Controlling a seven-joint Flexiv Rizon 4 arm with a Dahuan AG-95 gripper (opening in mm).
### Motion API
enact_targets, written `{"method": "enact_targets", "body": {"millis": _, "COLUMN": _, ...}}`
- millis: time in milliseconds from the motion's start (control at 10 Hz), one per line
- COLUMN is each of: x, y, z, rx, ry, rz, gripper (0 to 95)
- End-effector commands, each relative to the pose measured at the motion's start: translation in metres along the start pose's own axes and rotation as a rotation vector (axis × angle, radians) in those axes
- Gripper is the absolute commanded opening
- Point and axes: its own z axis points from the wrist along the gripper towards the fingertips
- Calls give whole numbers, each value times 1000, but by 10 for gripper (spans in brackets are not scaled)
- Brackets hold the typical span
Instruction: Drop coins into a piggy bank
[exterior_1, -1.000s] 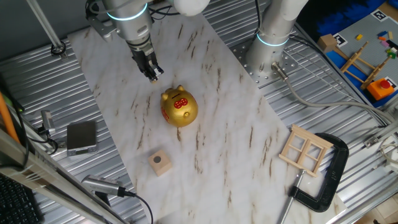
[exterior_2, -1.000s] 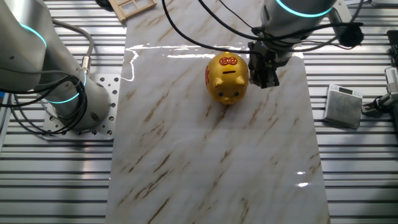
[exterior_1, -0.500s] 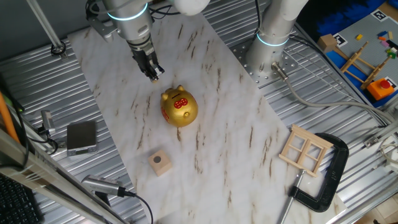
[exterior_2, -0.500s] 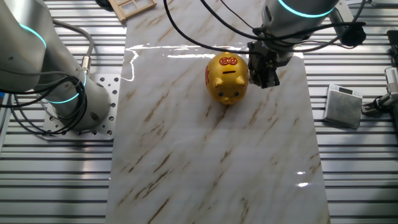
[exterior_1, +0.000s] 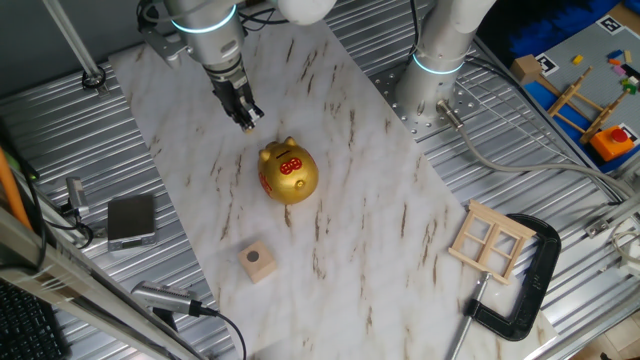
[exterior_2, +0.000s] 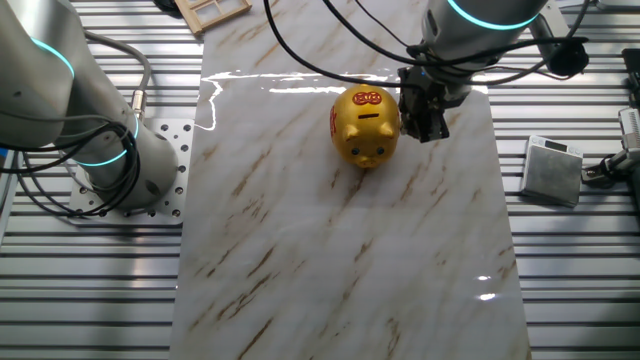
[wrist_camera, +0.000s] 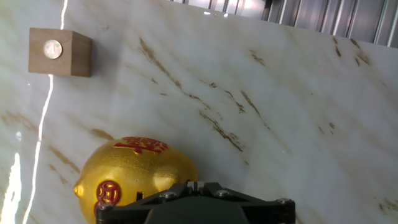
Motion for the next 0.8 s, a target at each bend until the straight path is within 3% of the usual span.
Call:
{"method": "enact_targets", "body": {"millis": 100, "x": 0, "y": 0, "z": 0, "rx": -2, "ry": 3, "rz": -6, "gripper": 0}}
{"method": "enact_targets", "body": {"millis": 800, "x": 0, "y": 0, "z": 0, "rx": -12, "ry": 17, "rz": 0, "gripper": 0}}
